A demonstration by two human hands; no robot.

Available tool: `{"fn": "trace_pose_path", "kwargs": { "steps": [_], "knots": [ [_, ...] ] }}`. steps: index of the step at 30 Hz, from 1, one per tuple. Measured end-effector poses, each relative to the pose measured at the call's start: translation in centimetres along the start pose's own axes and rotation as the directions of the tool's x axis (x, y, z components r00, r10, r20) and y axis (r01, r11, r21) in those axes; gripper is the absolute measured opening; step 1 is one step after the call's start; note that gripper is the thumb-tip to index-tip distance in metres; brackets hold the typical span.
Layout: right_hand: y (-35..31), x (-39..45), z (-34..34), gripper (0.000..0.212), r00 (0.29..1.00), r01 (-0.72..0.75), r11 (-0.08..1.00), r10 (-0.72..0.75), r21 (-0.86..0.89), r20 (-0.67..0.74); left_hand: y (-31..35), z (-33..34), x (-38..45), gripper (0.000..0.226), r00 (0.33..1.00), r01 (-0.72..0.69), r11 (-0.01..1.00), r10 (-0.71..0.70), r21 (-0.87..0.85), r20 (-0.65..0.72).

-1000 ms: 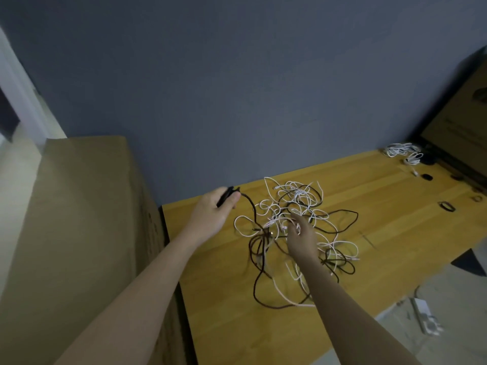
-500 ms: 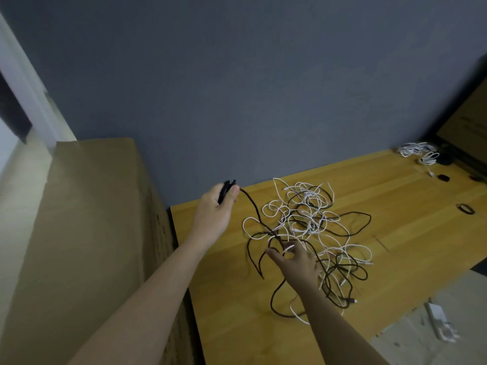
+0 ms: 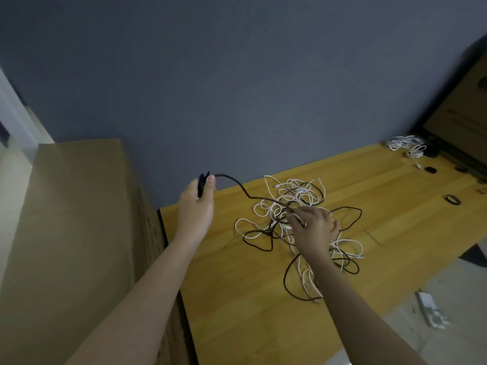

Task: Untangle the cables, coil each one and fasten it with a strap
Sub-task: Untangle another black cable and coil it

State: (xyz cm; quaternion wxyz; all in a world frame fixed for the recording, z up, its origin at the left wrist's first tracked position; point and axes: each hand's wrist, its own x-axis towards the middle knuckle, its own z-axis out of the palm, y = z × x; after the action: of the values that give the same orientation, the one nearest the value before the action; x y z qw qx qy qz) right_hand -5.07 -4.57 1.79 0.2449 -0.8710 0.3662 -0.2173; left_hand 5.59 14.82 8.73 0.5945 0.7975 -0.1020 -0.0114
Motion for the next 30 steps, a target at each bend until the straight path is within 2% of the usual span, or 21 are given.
{"fn": "trace_pose_path", "kwargs": {
  "steps": [2,5,7,8,9,10,11,12,13,15,17,18,20,22,23,25,27,30],
  "knots": [
    [-1.5,1.6,-2.0,0.021,0.986,0.098,0.995,-0.097,-0.003,-0.136,0.1,-0.1,0.1,0.037,1.0,0.017,1.0,-0.017,-0.006,-0.003],
    [-4.2,3.4,-5.6,0.02,0.908,0.354,0.899,-0.265,0.257,-0.325,0.0,-0.3,0.1,0.039,1.0,-0.004,1.0,0.004,0.024,0.014],
    [-5.6,3.7,-6.4,0.02,0.859,0.456,0.841,-0.33,0.29,-0.392,0.0,-0.3,0.0,0.043,0.999,-0.025,0.999,0.024,0.031,0.03],
    [-5.9,4.0,-6.1,0.021,0.888,0.42,0.847,-0.307,0.327,-0.343,0.0,-0.3,0.0,0.044,0.999,-0.032,0.999,0.031,0.027,0.039],
    [-6.0,4.1,-5.5,0.025,0.954,0.286,0.873,-0.222,0.395,-0.201,0.1,-0.3,0.0,0.045,0.998,-0.033,0.999,0.032,0.027,0.046],
    [-5.6,4.3,-4.7,0.03,0.994,0.099,0.903,-0.109,0.418,0.001,0.1,-0.2,0.0,0.044,0.998,-0.031,0.999,0.03,0.028,0.051],
    [-5.0,4.3,-3.9,0.033,0.98,-0.06,0.933,-0.013,0.356,0.199,0.2,-0.1,-0.1,0.042,0.998,-0.029,0.999,0.027,0.03,0.057],
    [-4.2,4.1,-2.9,0.028,0.936,-0.132,0.958,0.037,0.254,0.35,0.2,0.0,-0.2,0.04,0.998,-0.03,0.999,0.028,0.036,0.064],
    [-3.5,3.7,-2.0,0.019,0.897,-0.151,0.967,0.047,0.205,0.439,0.3,0.0,-0.2,0.038,0.997,-0.036,0.998,0.033,0.047,0.072],
    [-1.9,2.3,-0.5,0.009,0.853,-0.212,0.928,0.023,0.307,0.521,0.2,0.1,-0.2,0.036,0.996,-0.042,0.997,0.037,0.069,0.077],
    [-1.0,1.2,0.2,0.023,0.82,-0.31,0.85,0.012,0.427,0.572,0.0,0.0,-0.2,0.034,0.996,-0.038,0.996,0.031,0.079,0.08],
    [-1.2,1.2,0.0,0.026,0.788,-0.387,0.788,0.014,0.478,0.615,-0.1,0.0,-0.2,0.034,0.996,-0.036,0.996,0.029,0.083,0.078],
    [-1.9,1.8,-1.0,0.018,0.691,-0.547,0.622,-0.043,0.561,0.722,-0.2,-0.2,-0.1,0.037,0.998,-0.027,0.997,0.022,0.078,0.06],
    [-2.8,3.0,-2.8,0.011,0.646,-0.596,0.51,-0.152,0.62,0.748,-0.3,-0.4,0.0,0.038,0.999,-0.007,0.998,0.005,0.056,0.035],
    [-3.2,3.4,-3.8,0.014,0.643,-0.572,0.505,-0.212,0.646,0.736,-0.2,-0.5,0.1,0.036,1.0,0.003,0.999,-0.004,0.049,0.027],
    [-4.1,3.5,-5.4,0.016,0.651,-0.483,0.583,-0.259,0.653,0.713,-0.2,-0.6,0.1,0.034,1.0,0.011,0.999,-0.012,0.04,0.019],
    [-5.0,3.2,-6.3,0.015,0.705,-0.418,0.625,-0.233,0.659,0.669,-0.2,-0.6,0.1,0.034,1.0,0.003,0.999,-0.003,0.038,0.017],
    [-7.4,2.8,-7.7,0.019,0.864,-0.337,0.456,-0.198,0.823,0.464,-0.3,-0.5,0.0,0.038,0.999,-0.035,0.999,0.034,0.04,0.037]
  ]
}}
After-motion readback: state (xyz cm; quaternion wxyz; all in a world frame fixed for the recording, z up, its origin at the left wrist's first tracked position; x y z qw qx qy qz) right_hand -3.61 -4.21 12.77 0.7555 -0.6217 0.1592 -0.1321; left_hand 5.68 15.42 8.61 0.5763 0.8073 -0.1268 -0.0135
